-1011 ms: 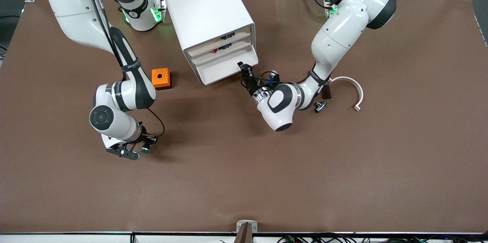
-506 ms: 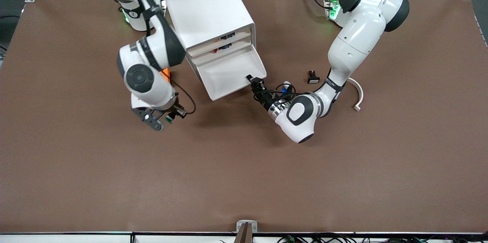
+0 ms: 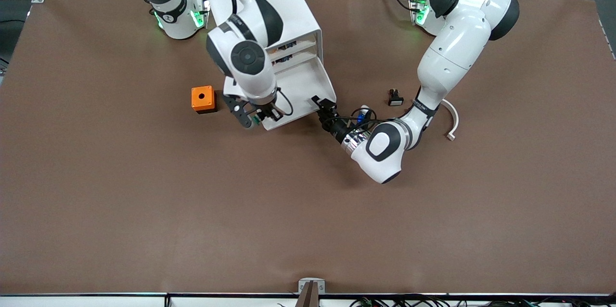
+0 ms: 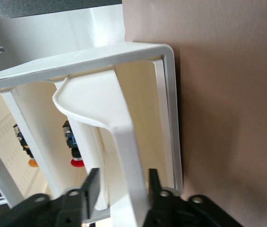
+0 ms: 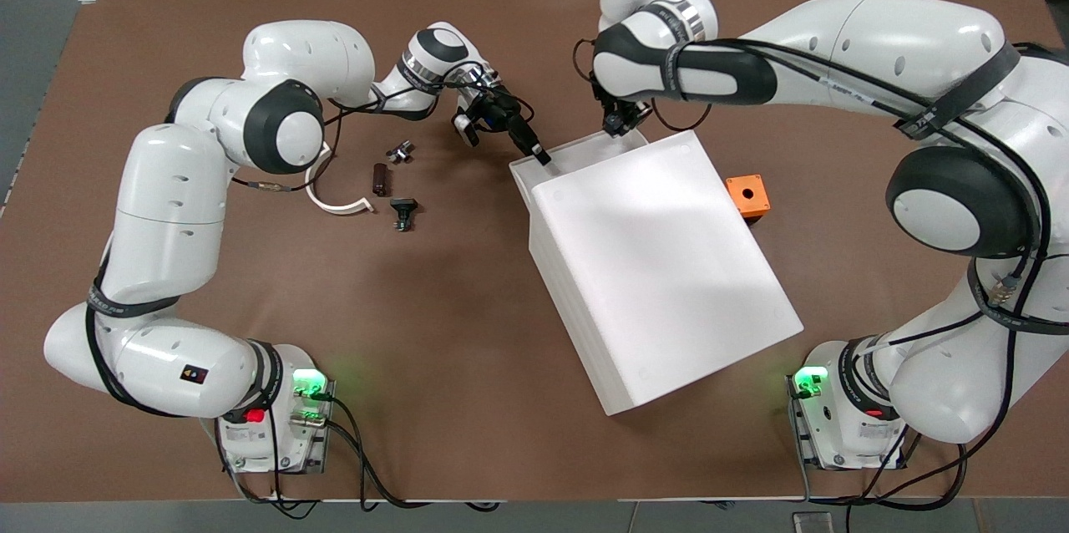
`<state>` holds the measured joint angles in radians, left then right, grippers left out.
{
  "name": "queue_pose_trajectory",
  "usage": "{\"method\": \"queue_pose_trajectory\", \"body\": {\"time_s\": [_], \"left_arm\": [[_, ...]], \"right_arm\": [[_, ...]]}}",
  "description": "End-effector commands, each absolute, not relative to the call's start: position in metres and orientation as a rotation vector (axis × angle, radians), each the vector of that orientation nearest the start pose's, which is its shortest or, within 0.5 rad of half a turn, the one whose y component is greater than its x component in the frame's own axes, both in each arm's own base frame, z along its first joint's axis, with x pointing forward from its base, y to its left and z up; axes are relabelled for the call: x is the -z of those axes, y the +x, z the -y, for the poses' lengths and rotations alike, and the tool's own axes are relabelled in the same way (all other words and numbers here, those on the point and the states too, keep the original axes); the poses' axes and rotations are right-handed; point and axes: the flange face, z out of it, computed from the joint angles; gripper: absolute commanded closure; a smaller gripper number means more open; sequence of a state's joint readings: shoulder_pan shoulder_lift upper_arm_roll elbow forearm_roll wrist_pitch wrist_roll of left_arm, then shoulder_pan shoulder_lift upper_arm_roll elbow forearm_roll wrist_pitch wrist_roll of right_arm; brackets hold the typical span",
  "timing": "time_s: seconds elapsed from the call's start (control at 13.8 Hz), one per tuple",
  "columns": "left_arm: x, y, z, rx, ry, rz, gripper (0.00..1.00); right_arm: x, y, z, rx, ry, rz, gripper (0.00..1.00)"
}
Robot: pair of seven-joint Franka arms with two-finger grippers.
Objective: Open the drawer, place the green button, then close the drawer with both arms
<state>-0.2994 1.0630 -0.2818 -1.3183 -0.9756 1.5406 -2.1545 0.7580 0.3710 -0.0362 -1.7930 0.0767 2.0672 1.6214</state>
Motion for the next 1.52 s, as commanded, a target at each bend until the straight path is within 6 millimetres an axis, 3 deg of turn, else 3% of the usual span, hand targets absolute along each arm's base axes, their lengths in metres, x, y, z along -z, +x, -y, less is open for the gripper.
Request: {"method": "queue_pose_trajectory", "body": {"time_s": [0.0,0.29,0.65,0.94,1.08,1.16,1.23,1.3,1.44], "left_arm": [[-0.153,0.553,0.407,2.230,1.469,-2.225,0.00],[-0.161,0.565,0.396,2.137,1.599,-1.981,0.00],[-0.165,0.580,0.377,1.979,1.745,-1.744,0.00],[-0.189,0.607,0.361,1.624,2.072,-1.311,0.00],[-0.210,0.617,0.355,1.430,2.235,-1.180,0.00],[-0.220,0.617,0.358,1.339,2.331,-1.115,0.00],[-0.230,0.621,0.358,1.244,2.388,-1.067,0.00],[-0.237,0.627,0.357,1.160,2.417,-1.035,0.00],[-0.258,0.634,0.362,0.970,2.508,-0.957,0.00]], "right_arm": [[-0.339,0.455,-0.439,-0.124,-2.786,-1.539,1.00],[-0.325,0.436,-0.471,-0.095,-2.718,-1.588,1.00],[-0.309,0.427,-0.488,-0.089,-2.670,-1.644,1.00],[-0.296,0.425,-0.490,-0.090,-2.655,-1.690,1.00],[-0.291,0.426,-0.491,-0.089,-2.651,-1.691,0.98],[-0.291,0.425,-0.493,-0.087,-2.654,-1.685,0.75],[-0.290,0.423,-0.495,-0.087,-2.659,-1.677,0.18],[-0.291,0.421,-0.496,-0.084,-2.665,-1.671,0.00],[-0.298,0.429,-0.495,-0.072,-2.669,-1.651,0.00]]}}
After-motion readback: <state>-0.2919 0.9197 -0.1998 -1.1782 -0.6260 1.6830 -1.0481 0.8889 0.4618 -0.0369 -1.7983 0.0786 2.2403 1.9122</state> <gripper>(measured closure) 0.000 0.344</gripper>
